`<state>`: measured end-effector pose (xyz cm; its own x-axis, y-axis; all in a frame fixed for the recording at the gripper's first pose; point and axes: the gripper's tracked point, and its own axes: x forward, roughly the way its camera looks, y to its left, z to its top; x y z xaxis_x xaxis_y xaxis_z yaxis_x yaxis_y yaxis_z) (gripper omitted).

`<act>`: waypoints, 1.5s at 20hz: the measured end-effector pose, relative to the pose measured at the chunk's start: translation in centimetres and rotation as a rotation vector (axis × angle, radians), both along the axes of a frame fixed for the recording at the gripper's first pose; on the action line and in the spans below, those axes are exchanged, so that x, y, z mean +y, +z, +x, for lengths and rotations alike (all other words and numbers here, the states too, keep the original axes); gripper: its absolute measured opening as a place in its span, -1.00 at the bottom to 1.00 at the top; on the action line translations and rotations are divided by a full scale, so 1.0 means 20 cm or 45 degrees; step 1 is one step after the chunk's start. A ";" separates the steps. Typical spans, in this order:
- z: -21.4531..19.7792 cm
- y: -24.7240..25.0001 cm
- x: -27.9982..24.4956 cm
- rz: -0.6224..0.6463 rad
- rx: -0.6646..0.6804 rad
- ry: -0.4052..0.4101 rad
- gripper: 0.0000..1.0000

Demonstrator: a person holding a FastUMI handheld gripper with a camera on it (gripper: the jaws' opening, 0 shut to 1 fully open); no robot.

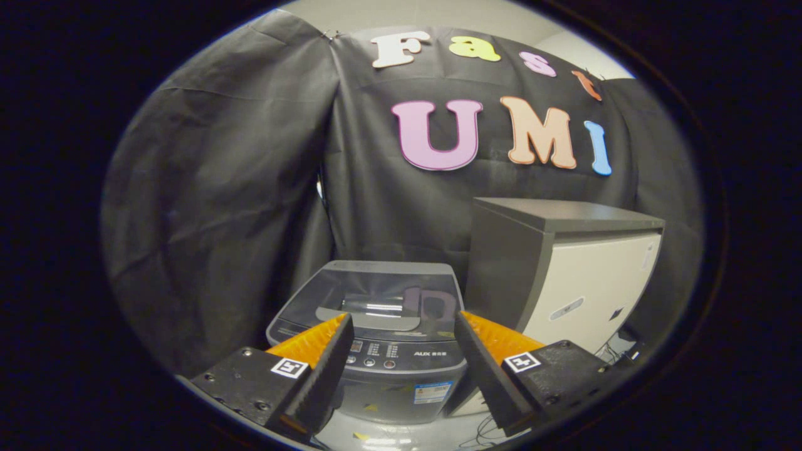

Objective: Put the clothes into the washing machine and then close the washing machine lid.

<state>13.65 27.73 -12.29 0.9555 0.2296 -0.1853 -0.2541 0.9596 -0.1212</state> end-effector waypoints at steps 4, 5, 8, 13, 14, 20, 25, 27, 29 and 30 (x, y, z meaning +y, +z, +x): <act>-0.16 0.12 -0.09 0.033 -0.114 -0.033 0.92; -0.20 0.14 -0.15 0.024 -0.150 -0.062 0.92; -0.28 0.21 -0.25 0.002 -0.234 -0.075 0.93; -0.44 0.34 -0.40 -0.067 -0.307 -0.075 0.94; -0.48 0.38 -0.42 -0.060 -0.326 -0.066 0.94; -0.62 0.61 -0.50 -0.003 -0.453 -0.052 0.93; -0.69 0.70 -0.59 -0.028 -0.549 -0.070 0.93; -0.68 0.70 -0.63 -0.044 -0.571 -0.085 0.93; -0.68 0.72 -0.67 -0.026 -0.587 -0.103 0.93; -0.68 0.71 -0.67 -0.014 -0.585 -0.096 0.93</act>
